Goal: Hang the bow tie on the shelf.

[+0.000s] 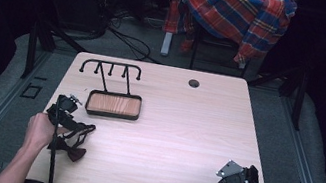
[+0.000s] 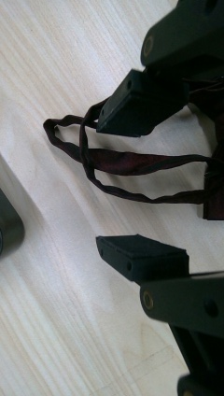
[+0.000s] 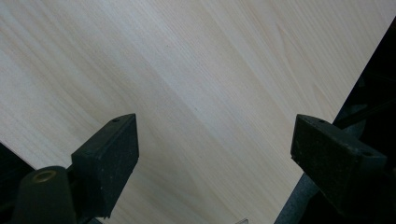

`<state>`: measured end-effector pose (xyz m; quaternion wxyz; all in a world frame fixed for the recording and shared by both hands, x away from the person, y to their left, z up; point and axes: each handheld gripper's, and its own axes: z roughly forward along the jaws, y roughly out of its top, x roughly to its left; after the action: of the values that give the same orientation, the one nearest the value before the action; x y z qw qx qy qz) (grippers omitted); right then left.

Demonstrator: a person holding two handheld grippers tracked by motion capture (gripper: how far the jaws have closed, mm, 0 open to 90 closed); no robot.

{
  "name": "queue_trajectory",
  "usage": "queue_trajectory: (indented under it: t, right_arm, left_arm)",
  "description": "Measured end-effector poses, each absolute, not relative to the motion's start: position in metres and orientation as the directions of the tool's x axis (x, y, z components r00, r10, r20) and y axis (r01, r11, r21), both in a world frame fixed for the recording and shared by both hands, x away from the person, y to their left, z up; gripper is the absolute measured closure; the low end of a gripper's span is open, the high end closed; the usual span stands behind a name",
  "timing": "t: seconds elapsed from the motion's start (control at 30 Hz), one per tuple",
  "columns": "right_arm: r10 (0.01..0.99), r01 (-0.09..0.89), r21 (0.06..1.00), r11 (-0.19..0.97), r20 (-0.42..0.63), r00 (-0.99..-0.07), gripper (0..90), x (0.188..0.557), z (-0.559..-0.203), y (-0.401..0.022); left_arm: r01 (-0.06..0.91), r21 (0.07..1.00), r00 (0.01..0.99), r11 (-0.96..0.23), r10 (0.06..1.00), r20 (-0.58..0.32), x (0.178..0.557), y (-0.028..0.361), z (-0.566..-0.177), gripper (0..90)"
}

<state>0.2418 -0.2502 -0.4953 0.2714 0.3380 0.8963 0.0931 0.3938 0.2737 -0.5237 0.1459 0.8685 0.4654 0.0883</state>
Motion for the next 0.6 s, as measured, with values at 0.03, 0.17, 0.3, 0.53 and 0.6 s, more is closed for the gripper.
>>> queue_trajectory:
  t: [0.03,0.17,0.3,0.53,0.6]
  right_arm:
    - [0.656,0.555,0.35,0.754,-0.424,-0.624,14.9,0.242,-0.495,-0.25]
    - [0.656,0.555,0.349,0.755,-0.424,-0.625,14.9,0.242,-0.495,-0.25]
    - [0.652,0.553,0.346,0.758,-0.429,-0.625,14.9,0.241,-0.495,-0.25]
    - [0.653,0.553,0.347,0.757,-0.429,-0.625,14.9,0.242,-0.495,-0.25]
    - [0.653,0.554,0.346,0.757,-0.429,-0.625,14.9,0.242,-0.495,-0.25]
  left_arm:
    - [0.783,0.336,0.551,-0.524,0.834,0.018,0.394,0.274,-0.524,43.1]
    - [0.787,0.32,0.555,-0.527,0.832,0.005,0.397,0.271,-0.528,45.9]
    - [0.787,0.307,0.563,-0.535,0.826,-0.003,0.397,0.267,-0.53,48.3]
    - [0.783,0.257,0.587,-0.567,0.81,-0.005,0.399,0.263,-0.537,53.3]
    - [0.783,0.248,0.589,-0.571,0.808,-0.001,0.399,0.263,-0.54,56.6]
